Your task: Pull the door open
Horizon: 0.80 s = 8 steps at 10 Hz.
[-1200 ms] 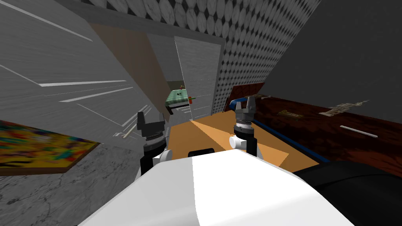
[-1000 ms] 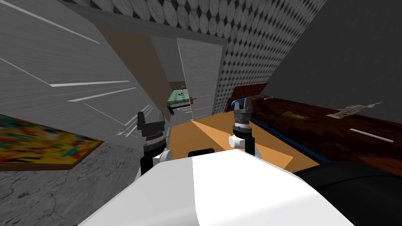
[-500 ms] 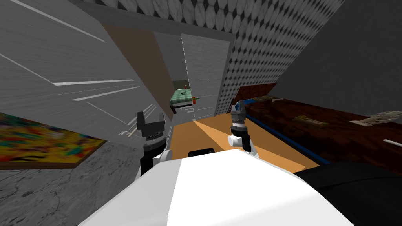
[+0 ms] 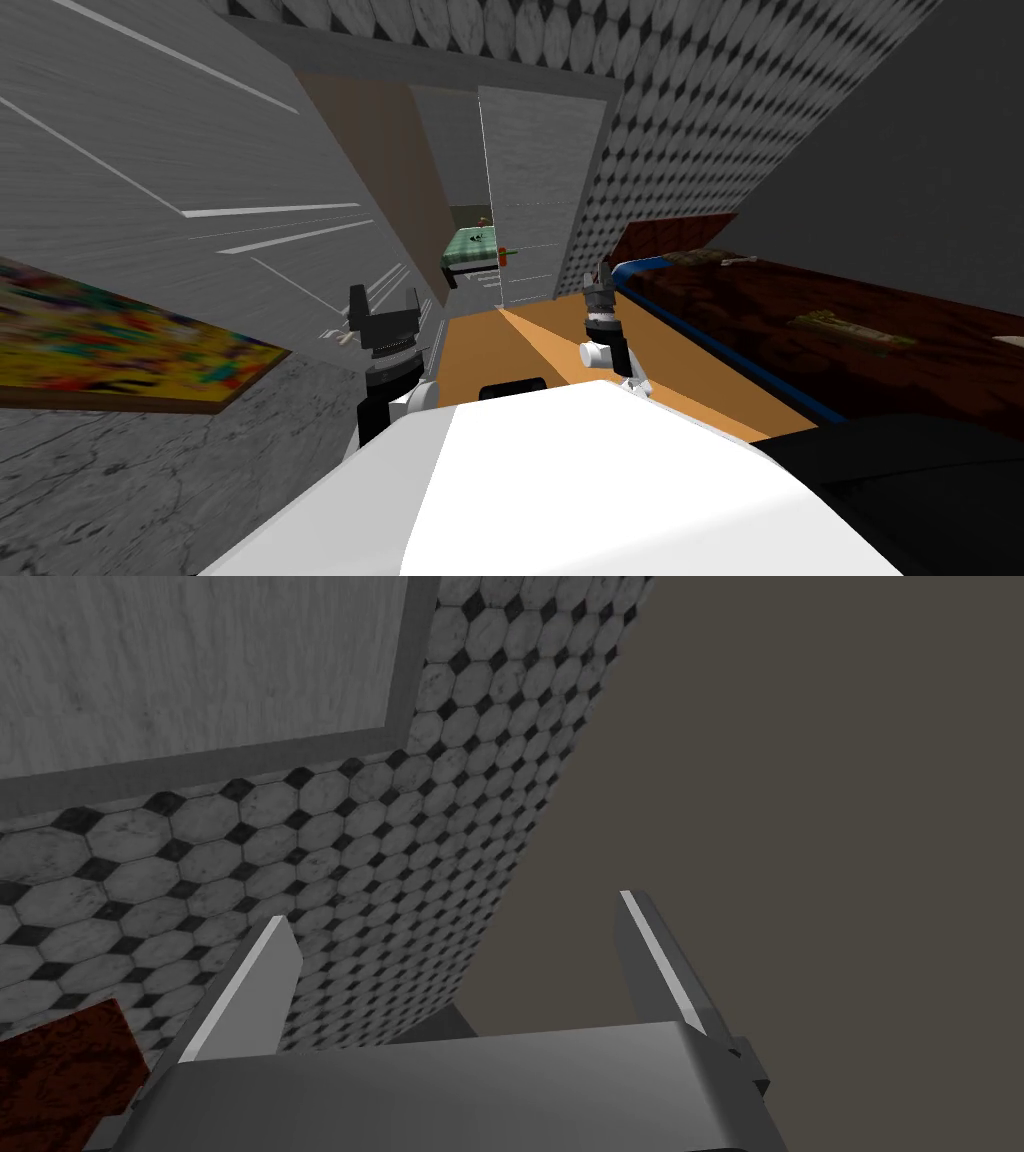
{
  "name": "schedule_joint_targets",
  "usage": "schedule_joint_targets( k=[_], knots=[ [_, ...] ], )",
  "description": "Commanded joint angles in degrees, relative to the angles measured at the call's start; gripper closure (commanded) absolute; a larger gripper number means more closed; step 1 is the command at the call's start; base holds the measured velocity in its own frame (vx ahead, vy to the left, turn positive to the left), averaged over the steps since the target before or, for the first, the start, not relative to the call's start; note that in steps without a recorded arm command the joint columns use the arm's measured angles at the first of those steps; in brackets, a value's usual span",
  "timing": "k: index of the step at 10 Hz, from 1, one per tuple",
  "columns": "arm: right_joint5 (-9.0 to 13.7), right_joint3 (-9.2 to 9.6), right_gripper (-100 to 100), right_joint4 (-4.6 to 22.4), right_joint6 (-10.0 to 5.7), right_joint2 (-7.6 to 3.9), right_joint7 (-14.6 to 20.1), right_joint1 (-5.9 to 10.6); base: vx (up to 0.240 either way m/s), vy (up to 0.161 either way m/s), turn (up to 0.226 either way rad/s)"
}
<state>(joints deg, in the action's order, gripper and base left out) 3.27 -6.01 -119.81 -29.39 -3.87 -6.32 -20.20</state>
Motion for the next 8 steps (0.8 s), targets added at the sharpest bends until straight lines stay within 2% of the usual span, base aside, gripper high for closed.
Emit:
schedule_joint_targets(
  k=[1, 2, 5, 6, 7, 8],
  knots=[
    [0.30, -0.23, -100, 2.86, -0.16, -0.74, 0.36, 1.18, 0.097, 0.017, 0.132],
    [0.30, -0.23, -100, 3.45, -0.16, -0.74, 0.36, 1.18, 0.072, 0.007, 0.063],
    [1.16, -1.21, -100, 8.75, -0.18, -2.57, 1.34, 3.67, 0.076, 0.012, 0.137],
    [1.16, -1.21, -100, 9.49, -0.18, -2.57, 1.34, 3.67, 0.071, 0.004, 0.054],
    [1.48, -1.56, -100, 11.51, -0.19, -3.22, 1.70, 4.57, 0.065, 0.011, 0.070],
    [1.48, -1.56, -100, 11.66, -0.19, -3.22, 1.70, 4.57, 0.045, 0.007, 0.070]
  ],
)
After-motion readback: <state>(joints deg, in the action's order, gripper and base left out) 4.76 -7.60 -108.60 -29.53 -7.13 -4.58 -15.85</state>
